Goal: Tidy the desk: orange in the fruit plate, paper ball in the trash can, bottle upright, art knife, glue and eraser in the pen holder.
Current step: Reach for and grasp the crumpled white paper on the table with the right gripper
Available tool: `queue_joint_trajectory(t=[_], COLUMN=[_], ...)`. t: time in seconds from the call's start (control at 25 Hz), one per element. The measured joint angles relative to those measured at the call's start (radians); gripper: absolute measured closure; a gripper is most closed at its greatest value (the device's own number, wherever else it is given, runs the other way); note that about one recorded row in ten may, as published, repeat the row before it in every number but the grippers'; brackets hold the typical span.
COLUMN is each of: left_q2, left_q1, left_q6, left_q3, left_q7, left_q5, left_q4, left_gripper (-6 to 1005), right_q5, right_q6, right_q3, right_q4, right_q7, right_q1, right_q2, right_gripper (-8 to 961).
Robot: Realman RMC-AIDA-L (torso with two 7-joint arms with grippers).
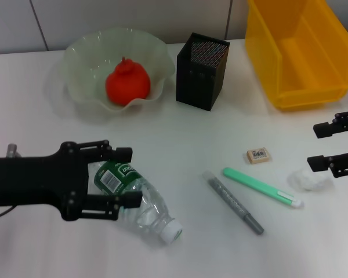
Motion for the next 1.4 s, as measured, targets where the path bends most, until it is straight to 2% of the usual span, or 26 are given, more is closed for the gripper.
queue_joint_trajectory(t=[0.04, 0.32, 0.52, 0.56, 0.72, 0.76, 0.92, 0.96, 1.08, 1.16, 1.4], left_q2=[0.0, 0.002, 0.0, 0.0, 0.0, 0.0, -0.001, -0.002, -0.002, -0.002, -0.002], left_q1=[0.024, 0.044, 0.068, 0.068, 0.067, 0.066, 0.066, 0.068, 0.074, 0.079, 0.077], left_q6=[0.034, 0.039, 0.037, 0.039, 0.041, 0.041, 0.043, 0.044, 0.045, 0.046, 0.047], left_q3=[-0.018, -0.022, -0.022, -0.022, -0.022, -0.022, -0.016, -0.014, -0.014, -0.014, -0.014], left_q7=[0.069, 0.117, 0.146, 0.146, 0.145, 0.145, 0.146, 0.146, 0.146, 0.146, 0.146], left_q5=[-0.01, -0.01, -0.009, -0.007, -0.006, -0.005, -0.005, -0.005, -0.005, -0.006, -0.007], left_q4=[-0.056, -0.084, -0.088, -0.088, -0.091, -0.094, -0.1, -0.1, -0.1, -0.101, -0.114], left_gripper=[163, 165, 165, 165, 165, 165, 165, 165, 165, 165, 165], right_q5=[-0.004, -0.063, -0.267, -0.38, -0.502, -0.562, -0.618, -0.633, -0.633, -0.63, -0.628], right_q6=[-0.001, 0.006, -0.006, -0.022, -0.018, 0.004, 0.053, 0.106, 0.149, 0.218, 0.294], right_q3=[-0.009, -0.015, -0.08, -0.132, -0.195, -0.23, -0.277, -0.306, -0.321, -0.332, -0.335], right_q4=[-0.004, -0.069, -0.14, -0.137, -0.124, -0.104, -0.053, 0.006, 0.066, 0.167, 0.27], right_q7=[0.011, 0.098, 0.267, 0.33, 0.382, 0.419, 0.47, 0.502, 0.516, 0.521, 0.521], right_q1=[0.002, 0.011, 0.065, 0.098, 0.13, 0.147, 0.167, 0.179, 0.19, 0.21, 0.235], right_q2=[0.0, -0.001, -0.014, -0.022, -0.019, -0.01, -0.002, -0.001, -0.001, 0.0, 0.001], right_gripper=[241, 257, 268, 271, 280, 282, 292, 294, 301, 305, 319])
